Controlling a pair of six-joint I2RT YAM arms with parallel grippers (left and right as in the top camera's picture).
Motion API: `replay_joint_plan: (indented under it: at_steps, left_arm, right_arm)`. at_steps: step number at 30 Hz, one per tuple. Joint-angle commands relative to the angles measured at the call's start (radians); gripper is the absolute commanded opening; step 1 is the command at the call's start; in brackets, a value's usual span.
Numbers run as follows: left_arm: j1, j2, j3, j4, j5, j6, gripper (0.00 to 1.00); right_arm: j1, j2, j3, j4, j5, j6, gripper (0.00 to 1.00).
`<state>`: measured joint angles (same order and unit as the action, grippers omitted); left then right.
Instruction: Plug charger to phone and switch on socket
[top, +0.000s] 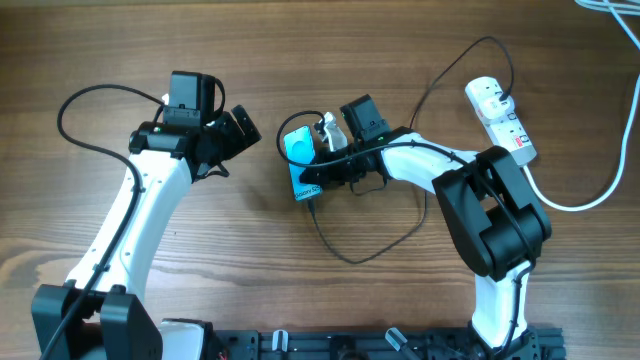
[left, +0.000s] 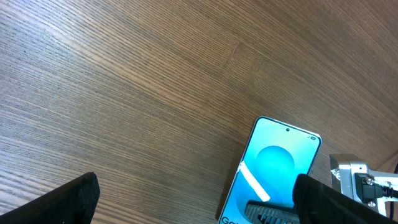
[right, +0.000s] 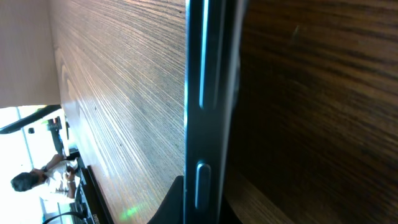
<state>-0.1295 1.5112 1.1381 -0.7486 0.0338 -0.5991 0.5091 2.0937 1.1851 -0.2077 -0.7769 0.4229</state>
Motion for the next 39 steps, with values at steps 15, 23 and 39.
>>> replay_joint_plan:
  at_steps: [15, 23, 39]
  left_arm:
    - [0.005, 0.004, 0.006, 0.0, -0.017, 0.016, 1.0]
    - [0.005, 0.004, 0.006, 0.0, -0.017, 0.016, 1.0]
    - [0.005, 0.004, 0.006, 0.0, -0.017, 0.016, 1.0]
  right_arm:
    - [0.004, 0.06, -0.016, -0.017, 0.2, 0.05, 0.09]
    - [0.004, 0.059, -0.016, -0.017, 0.169, 0.06, 0.13]
    - [0.004, -0.012, -0.013, -0.061, 0.172, 0.06, 0.42]
